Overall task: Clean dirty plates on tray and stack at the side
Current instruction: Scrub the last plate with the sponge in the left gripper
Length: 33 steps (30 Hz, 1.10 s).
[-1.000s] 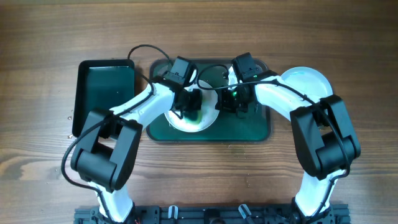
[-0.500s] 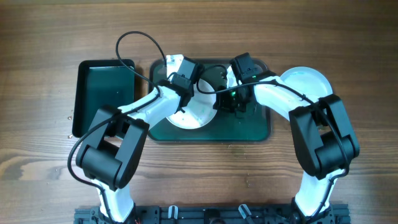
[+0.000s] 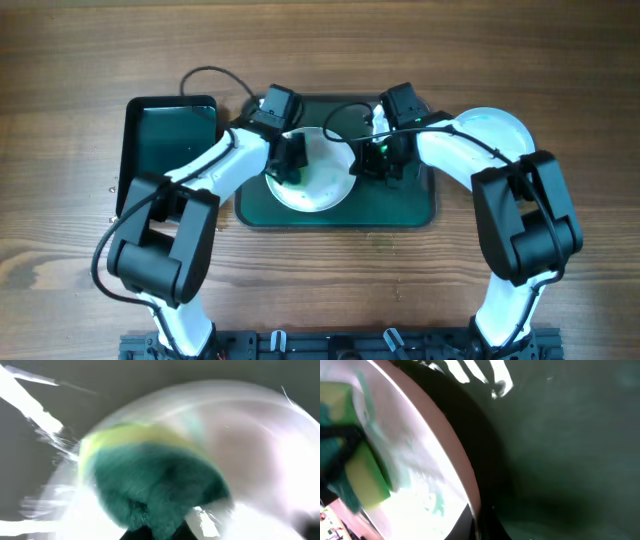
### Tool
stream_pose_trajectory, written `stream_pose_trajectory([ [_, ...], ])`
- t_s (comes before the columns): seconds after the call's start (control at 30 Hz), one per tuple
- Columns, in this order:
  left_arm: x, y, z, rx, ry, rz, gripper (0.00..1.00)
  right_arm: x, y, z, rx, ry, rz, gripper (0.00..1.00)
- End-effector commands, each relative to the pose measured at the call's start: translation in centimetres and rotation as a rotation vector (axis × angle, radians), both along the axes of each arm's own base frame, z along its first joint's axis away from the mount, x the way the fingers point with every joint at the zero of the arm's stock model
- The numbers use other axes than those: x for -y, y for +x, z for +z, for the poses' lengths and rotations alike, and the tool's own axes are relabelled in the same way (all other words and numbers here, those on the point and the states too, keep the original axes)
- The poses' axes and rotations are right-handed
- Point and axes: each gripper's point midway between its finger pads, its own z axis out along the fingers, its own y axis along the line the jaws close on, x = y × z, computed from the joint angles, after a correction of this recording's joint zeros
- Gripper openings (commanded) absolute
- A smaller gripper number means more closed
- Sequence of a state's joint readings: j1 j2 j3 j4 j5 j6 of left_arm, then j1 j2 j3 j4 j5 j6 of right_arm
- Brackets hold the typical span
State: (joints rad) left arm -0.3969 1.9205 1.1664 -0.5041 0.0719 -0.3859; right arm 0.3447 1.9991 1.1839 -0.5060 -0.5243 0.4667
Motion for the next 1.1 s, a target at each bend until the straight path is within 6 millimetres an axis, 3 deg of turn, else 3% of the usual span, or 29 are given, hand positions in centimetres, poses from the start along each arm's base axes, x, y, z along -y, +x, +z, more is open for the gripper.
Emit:
stream_pose_trajectory([
  [0.0,7.2,-5.7,-0.7,-0.158,-0.351,-0.369,0.04,0.8,-0.5,-1.7,-0.024,-0.039,-0.004,0.04],
  [0.1,7.8,-3.8,-0.3,-0.066,-0.360,-0.382,0.04,0.8,-0.6,-1.7,-0.026,-0.040,-0.004,0.04],
  [0.17,7.0,-2.0,-0.6,0.008,-0.281,-0.351,0.04,0.8,-0.6,-1.7,-0.027,-0.040,-0.004,0.04],
  [0.23,4.5,0.5,-1.3,0.081,-0.129,-0.220,0.04,0.8,-0.6,-1.7,-0.026,-0.041,-0.004,0.04],
  [0.33,-1.0,3.7,-1.3,0.199,0.137,0.059,0.04,0.8,-0.6,-1.7,-0.027,-0.041,-0.004,0.04],
  [0.43,-5.2,4.4,-0.5,0.268,0.326,0.228,0.04,0.8,-0.6,-1.7,-0.026,-0.041,-0.004,0.04],
  [0.5,-5.7,3.7,-0.7,0.243,0.361,0.225,0.04,0.8,-0.6,-1.7,-0.025,-0.041,-0.004,0.04],
  [0.6,-4.1,0.8,-2.2,0.102,0.306,0.130,0.04,0.8,-0.5,-1.7,-0.023,-0.040,-0.004,0.04],
  [0.7,1.6,-3.5,-3.2,-0.103,0.020,-0.144,0.04,0.8,-0.5,-1.7,-0.023,-0.040,-0.004,0.04],
  [0.77,5.7,-6.1,-1.9,-0.186,-0.226,-0.309,0.04,0.8,-0.5,-1.7,-0.023,-0.040,-0.004,0.04],
  [0.83,8.6,-7.3,-0.1,-0.211,-0.423,-0.391,0.04,0.8,-0.5,-1.7,-0.023,-0.040,-0.004,0.04],
  [0.97,9.1,-4.8,0.2,-0.129,-0.424,-0.325,0.04,0.8,-0.5,-1.7,-0.023,-0.040,-0.004,0.05],
  [1.07,5.8,-1.3,-1.4,-0.027,-0.213,-0.117,0.04,0.8,-0.6,-1.7,-0.025,-0.040,-0.004,0.04],
])
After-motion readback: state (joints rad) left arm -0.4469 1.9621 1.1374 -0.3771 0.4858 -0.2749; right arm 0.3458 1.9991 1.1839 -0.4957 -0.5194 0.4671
